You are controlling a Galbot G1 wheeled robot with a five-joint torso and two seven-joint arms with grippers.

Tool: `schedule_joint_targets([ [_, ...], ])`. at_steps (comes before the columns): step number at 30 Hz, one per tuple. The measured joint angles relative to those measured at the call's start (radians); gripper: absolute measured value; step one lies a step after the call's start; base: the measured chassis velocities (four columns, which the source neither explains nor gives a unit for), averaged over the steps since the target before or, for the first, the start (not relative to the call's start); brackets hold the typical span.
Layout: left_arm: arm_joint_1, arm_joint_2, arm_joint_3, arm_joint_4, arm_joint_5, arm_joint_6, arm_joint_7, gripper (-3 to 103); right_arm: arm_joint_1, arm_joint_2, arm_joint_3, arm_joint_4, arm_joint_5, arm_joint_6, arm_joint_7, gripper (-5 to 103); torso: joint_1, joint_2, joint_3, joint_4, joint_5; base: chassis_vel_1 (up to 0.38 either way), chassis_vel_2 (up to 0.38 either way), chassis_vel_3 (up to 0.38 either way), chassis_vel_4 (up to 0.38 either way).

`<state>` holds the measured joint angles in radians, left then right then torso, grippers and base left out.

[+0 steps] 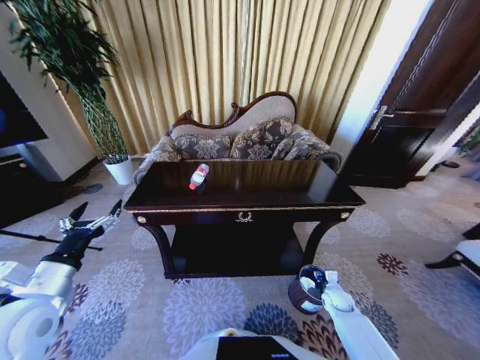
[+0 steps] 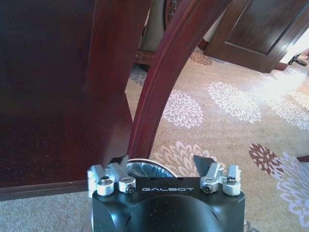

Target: Move to the front of the table and place the trash on the table into the trash bin.

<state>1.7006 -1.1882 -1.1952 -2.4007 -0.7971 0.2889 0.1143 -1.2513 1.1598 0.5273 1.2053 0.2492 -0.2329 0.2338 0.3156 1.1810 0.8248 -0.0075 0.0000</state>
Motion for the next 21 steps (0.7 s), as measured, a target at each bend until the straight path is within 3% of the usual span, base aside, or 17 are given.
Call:
schedule_joint_targets([
  [6,0.001,0.001,-0.002,-0.001,-0.002,-0.002,0.0,100,-0.002,-0.001,-0.001,0.011,0.004,0.0,0.001,97,0.0,0.0,0.0,0.0,0.0,0.0,0.0,0.0,0.0],
  [21,0.002,0.002,-0.003,-0.005,-0.006,-0.003,0.0,100,-0.015,-0.005,0.005,0.033,0.045,-0.008,0.007,100,0.0,0.0,0.0,0.0,0.0001,0.0,0.0,0.0,0.0],
])
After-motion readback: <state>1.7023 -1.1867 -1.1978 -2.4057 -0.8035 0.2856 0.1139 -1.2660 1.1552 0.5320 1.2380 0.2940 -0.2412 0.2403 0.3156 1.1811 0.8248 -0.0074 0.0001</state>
